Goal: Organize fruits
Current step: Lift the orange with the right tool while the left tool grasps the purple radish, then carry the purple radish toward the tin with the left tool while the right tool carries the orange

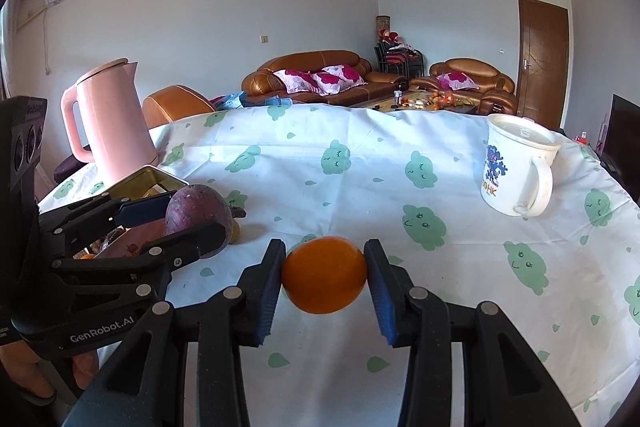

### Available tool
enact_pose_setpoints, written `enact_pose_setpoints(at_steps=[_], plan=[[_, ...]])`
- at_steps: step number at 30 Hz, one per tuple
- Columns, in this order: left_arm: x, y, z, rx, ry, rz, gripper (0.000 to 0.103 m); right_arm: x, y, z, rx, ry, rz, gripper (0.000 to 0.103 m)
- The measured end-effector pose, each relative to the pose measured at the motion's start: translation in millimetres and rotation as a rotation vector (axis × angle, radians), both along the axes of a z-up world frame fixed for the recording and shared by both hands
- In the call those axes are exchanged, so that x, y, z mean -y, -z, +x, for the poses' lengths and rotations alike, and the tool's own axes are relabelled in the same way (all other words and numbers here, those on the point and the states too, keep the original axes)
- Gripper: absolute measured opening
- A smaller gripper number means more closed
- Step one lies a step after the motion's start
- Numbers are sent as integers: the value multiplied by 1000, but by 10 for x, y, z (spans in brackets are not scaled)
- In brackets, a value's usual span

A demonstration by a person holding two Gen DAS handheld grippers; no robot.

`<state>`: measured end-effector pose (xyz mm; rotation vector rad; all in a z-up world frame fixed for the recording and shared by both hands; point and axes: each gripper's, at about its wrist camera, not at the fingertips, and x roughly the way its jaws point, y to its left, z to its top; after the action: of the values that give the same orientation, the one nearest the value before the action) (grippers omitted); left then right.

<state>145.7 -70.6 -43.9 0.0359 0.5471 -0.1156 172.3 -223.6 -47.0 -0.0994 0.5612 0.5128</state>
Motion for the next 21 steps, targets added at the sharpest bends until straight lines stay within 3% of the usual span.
enact_pose_setpoints(at_steps=[21], plan=[[37, -72, -191, 92, -37, 39, 55, 32, -59, -127, 70, 1, 15, 43]])
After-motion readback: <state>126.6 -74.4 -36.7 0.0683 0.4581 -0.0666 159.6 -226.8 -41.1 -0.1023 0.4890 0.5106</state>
